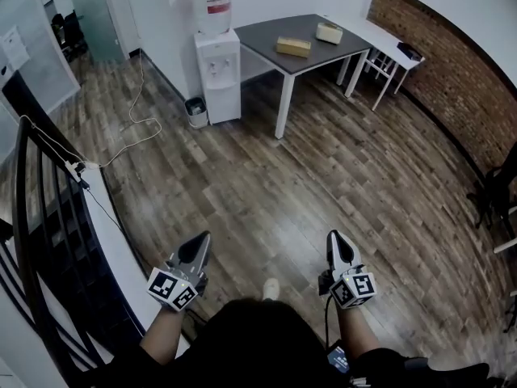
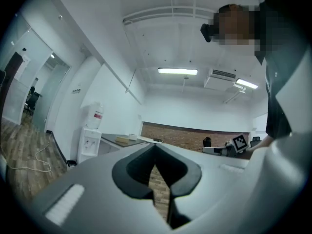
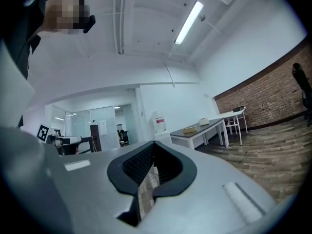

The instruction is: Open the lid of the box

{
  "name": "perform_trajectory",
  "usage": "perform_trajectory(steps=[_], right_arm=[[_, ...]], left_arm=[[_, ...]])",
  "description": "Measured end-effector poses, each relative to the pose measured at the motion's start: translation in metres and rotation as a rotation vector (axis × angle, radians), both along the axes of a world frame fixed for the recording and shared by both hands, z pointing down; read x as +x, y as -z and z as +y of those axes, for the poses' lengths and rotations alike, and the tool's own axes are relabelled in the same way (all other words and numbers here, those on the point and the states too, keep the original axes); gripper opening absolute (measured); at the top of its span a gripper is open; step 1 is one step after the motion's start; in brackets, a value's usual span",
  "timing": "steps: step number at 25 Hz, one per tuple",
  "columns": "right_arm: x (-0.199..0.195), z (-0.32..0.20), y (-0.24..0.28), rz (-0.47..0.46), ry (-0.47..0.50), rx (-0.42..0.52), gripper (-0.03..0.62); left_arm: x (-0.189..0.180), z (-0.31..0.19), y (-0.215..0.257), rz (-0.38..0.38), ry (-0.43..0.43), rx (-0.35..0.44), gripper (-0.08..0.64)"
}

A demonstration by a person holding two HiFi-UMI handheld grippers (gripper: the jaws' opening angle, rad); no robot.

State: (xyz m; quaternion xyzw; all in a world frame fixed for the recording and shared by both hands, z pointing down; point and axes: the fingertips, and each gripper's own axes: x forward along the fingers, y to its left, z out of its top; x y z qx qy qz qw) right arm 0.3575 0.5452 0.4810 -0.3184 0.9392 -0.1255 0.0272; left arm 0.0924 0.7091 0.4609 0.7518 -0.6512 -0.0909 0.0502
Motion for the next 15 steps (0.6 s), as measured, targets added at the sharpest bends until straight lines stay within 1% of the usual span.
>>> perform_trajectory(steps=[3, 6, 8, 11, 15], right_arm=[[-0.004, -0.037, 0.007, -0.021, 0.01, 0.002, 0.002], [-0.004, -0.058, 0.006, 0.025, 0.051, 0.054, 0.002], [0.004, -0.069, 0.003, 0.041, 0.064, 0.068, 0.002], [0.012, -0.088, 0.001, 0.033, 0.053, 0.055, 0.002], [0.019, -0.111, -0.001, 0.02, 0.023, 0.03, 0.002]], left_arm=[[0.001, -0.031, 0.007, -0.023, 0.004, 0.005, 0.0], [0.004, -0.06, 0.0, -0.021, 0.019, -0.013, 0.0], [0.012, -0.078, -0.004, -0.021, 0.024, -0.02, 0.0], [0.017, -0.103, -0.003, -0.018, 0.026, -0.014, 0.0], [0.02, -0.13, 0.004, 0.017, 0.022, 0.002, 0.0]])
